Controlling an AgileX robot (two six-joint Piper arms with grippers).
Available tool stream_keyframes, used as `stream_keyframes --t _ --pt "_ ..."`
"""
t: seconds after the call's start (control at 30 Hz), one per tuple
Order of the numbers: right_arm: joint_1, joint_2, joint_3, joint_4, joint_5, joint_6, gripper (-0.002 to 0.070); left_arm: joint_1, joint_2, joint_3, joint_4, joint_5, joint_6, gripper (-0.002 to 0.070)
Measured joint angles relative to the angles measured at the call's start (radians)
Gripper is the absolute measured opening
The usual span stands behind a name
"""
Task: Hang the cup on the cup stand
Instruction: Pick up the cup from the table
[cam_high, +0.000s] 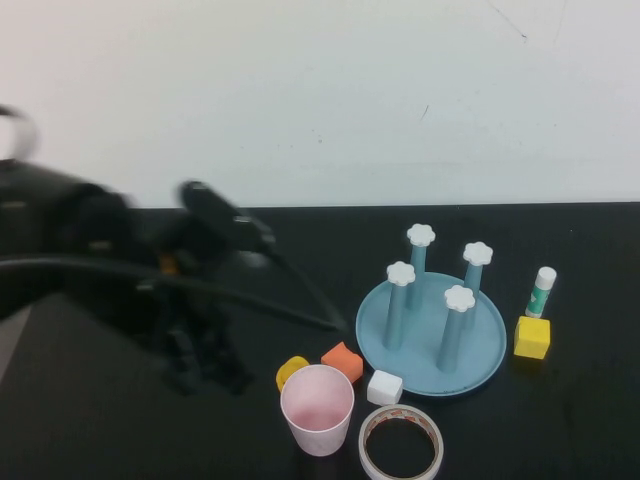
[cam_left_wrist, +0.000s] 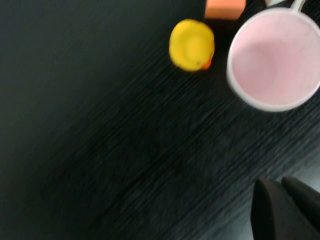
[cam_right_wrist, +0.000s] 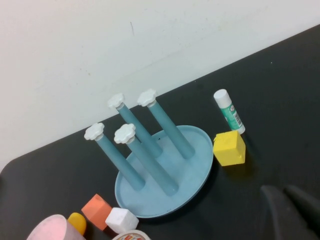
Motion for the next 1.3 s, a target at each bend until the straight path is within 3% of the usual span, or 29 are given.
stream_keyframes --t 0.17,0.23,0.3,0.43,0.5,0.57,0.67,1.07,1.17,1.3 --pt "0.000 0.000 0.000 0.000 0.002 0.000 -0.0001 -0.076 0.161 -0.108 0.046 -0.001 -0.075 0.0008" --pt "0.000 0.000 0.000 0.000 0.006 0.000 -0.0001 -0.082 0.234 -0.163 0.040 0.020 -0.104 0.0061" --pt "0.000 0.000 0.000 0.000 0.008 0.000 -0.0001 -0.082 0.298 -0.214 0.017 0.054 -0.127 0.0158" --pt "0.000 0.000 0.000 0.000 0.011 0.000 -0.0001 -0.082 0.419 -0.301 0.007 0.092 -0.190 0.0456" --pt "0.000 0.000 0.000 0.000 0.013 0.000 -0.0001 -0.082 0.468 -0.324 0.001 0.092 -0.211 0.0537" --pt "0.000 0.000 0.000 0.000 0.013 0.000 -0.0001 -0.082 0.505 -0.337 -0.007 0.085 -0.224 0.0562" --pt "0.000 0.000 0.000 0.000 0.017 0.000 -0.0001 -0.071 0.552 -0.341 -0.034 0.076 -0.231 0.0545" --pt "0.000 0.000 0.000 0.002 0.021 -0.009 -0.0001 -0.058 0.671 -0.343 -0.100 -0.012 -0.225 0.0325" --pt "0.000 0.000 0.000 0.002 0.022 -0.009 -0.0001 -0.053 0.688 -0.343 -0.097 -0.017 -0.224 0.0237" --pt "0.000 0.000 0.000 0.002 0.023 -0.009 -0.0001 -0.048 0.701 -0.343 -0.090 -0.017 -0.177 0.0062"
